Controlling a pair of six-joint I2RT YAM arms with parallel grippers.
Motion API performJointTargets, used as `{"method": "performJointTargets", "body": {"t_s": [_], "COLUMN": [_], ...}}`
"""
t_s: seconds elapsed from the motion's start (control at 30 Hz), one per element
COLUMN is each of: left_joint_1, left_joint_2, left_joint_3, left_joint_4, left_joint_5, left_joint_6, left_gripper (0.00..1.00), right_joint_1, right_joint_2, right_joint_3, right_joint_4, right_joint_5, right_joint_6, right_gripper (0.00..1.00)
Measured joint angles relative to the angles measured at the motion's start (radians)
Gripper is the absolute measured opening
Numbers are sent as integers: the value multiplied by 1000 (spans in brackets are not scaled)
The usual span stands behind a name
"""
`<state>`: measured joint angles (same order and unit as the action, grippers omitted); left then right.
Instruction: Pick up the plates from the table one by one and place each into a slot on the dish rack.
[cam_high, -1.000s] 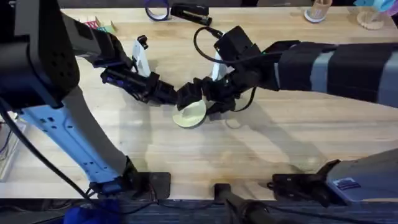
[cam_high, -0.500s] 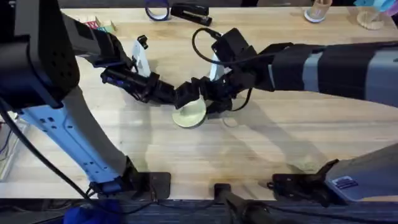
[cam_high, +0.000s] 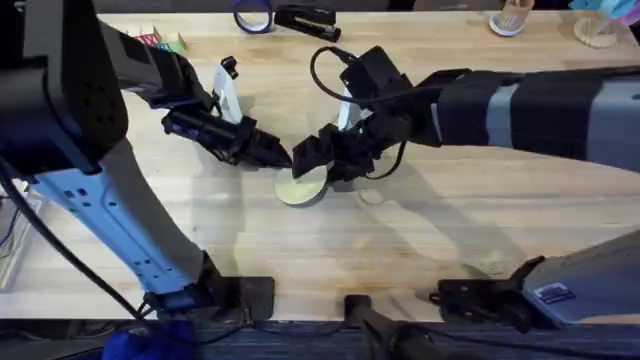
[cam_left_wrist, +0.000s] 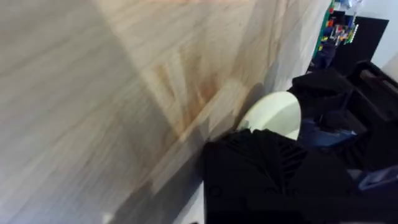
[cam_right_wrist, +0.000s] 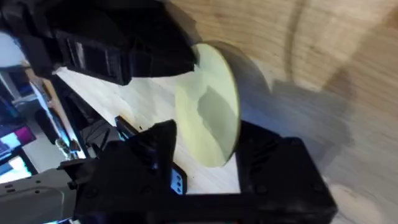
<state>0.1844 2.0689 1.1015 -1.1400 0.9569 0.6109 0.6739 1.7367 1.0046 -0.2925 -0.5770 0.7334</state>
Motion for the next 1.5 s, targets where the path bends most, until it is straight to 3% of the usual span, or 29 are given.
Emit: {"method": "performJointTargets", "body": {"t_s": [0.13,0.17,0.2,0.3,0.53,0.8,0.97,1.27,1.5], "left_joint_1": [0,0,0,0,-3,-29,-32,-31,-31], "left_joint_2": [0,0,0,0,0,24,-2,-225,-334], "left_joint_3": [0,0,0,0,23,156,288,573,753], "left_joint_4": [0,0,0,0,-36,-175,-238,-360,-421], "left_joint_5": [0,0,0,0,-22,-128,-214,-377,-480], "left_joint_6": [-2,-2,-2,-1,-14,-36,-45,-110,-164], "left_gripper": [41,41,41,41,41,41,41,41,83], "right_joint_1": [0,0,0,-2,-3,-16,-51,-166,-244], "right_joint_2": [0,0,0,0,0,0,0,-76,-192], "right_joint_3": [0,0,0,0,0,0,0,40,197], "right_joint_4": [-1,-4,-5,-7,-11,-10,-13,-57,-321], "right_joint_5": [0,0,0,-12,-20,-31,-49,-16,138], "right_joint_6": [0,0,1,6,8,7,-19,-164,-367], "right_gripper": [372,220,162,59,43,31,32,32,32]}}
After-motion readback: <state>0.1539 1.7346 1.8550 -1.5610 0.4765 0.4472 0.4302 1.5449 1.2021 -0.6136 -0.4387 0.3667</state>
